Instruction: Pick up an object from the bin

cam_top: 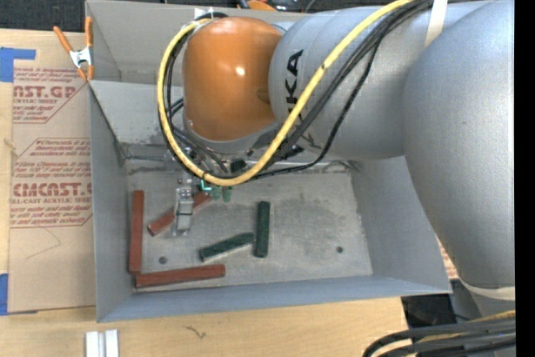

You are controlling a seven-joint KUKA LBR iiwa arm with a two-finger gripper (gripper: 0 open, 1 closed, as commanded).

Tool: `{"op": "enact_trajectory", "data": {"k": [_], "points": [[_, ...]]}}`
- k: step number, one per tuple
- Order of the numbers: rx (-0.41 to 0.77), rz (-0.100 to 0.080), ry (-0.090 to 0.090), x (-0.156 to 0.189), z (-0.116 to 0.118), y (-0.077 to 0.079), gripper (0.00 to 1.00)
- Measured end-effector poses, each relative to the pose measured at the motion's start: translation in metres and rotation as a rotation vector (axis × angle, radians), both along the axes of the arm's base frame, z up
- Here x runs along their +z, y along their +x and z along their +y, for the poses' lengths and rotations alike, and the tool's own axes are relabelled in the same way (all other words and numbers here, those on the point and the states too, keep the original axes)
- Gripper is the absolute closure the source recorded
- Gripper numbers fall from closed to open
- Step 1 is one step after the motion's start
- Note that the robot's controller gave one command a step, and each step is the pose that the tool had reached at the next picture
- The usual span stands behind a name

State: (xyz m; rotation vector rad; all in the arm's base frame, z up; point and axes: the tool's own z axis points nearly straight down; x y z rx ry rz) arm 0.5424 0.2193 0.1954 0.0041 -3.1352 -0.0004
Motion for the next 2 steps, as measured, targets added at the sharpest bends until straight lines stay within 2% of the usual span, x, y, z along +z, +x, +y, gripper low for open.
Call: {"op": "enact_trajectory", "data": {"k": [1, 2], "points": [[-0.024, 0.001, -0.004, -0.065, -0.065, -0.010, 0.00], [0.087, -0.006, 0.002, -0.129, -0.006, 0.028, 0.00]]}}
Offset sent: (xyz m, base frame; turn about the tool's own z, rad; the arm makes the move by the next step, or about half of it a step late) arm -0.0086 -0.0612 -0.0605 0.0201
